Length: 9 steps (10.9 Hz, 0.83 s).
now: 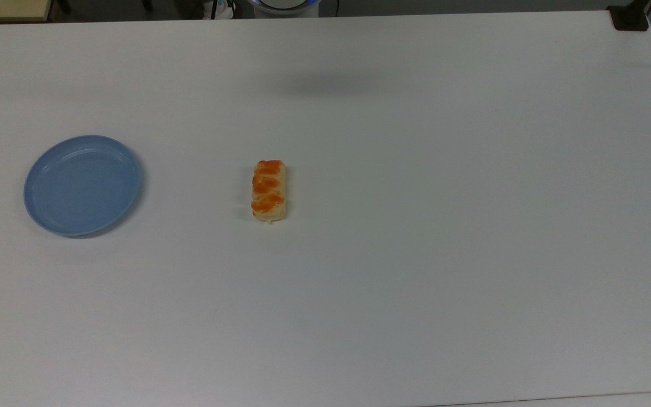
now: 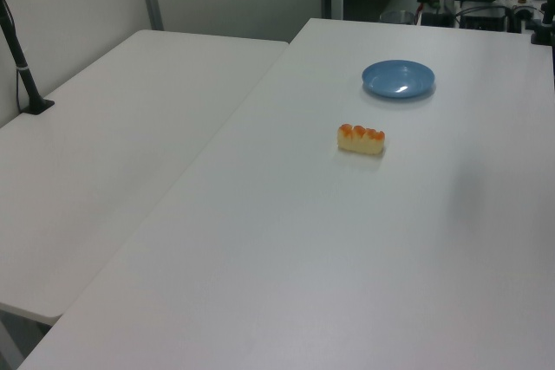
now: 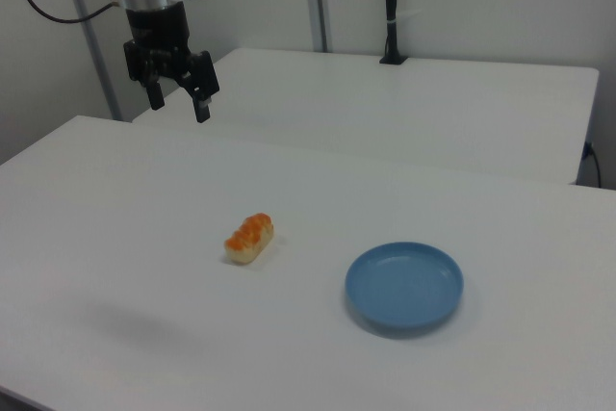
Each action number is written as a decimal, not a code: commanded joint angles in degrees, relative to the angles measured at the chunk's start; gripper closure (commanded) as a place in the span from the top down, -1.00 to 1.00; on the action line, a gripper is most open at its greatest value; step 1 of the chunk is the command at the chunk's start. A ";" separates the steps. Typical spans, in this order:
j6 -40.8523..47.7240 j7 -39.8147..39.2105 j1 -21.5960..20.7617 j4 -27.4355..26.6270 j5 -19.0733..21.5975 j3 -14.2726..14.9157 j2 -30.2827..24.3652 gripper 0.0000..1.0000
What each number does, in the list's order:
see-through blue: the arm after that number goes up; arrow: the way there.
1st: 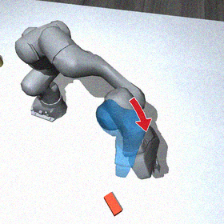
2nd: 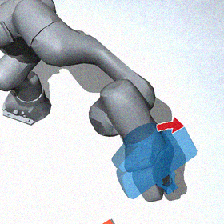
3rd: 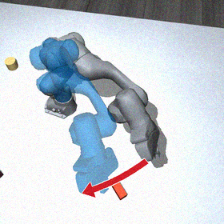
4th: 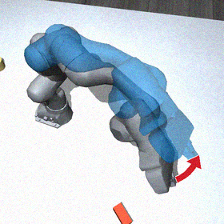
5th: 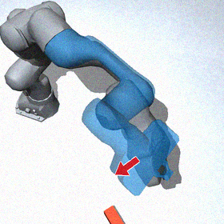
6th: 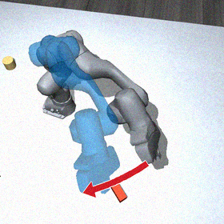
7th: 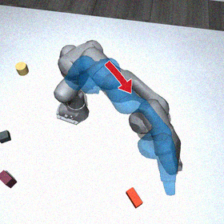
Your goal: Put the bread onto the plate
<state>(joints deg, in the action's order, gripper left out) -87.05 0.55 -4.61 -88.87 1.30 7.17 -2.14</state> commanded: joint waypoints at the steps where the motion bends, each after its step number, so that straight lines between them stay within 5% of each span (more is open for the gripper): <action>1: -0.05 0.06 0.39 -1.21 -0.07 -1.01 -0.32 1.00; 9: -0.49 0.06 0.39 -1.56 0.02 -1.10 -0.06 1.00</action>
<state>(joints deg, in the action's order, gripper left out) -87.05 0.55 -4.61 -89.37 1.30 6.71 -1.88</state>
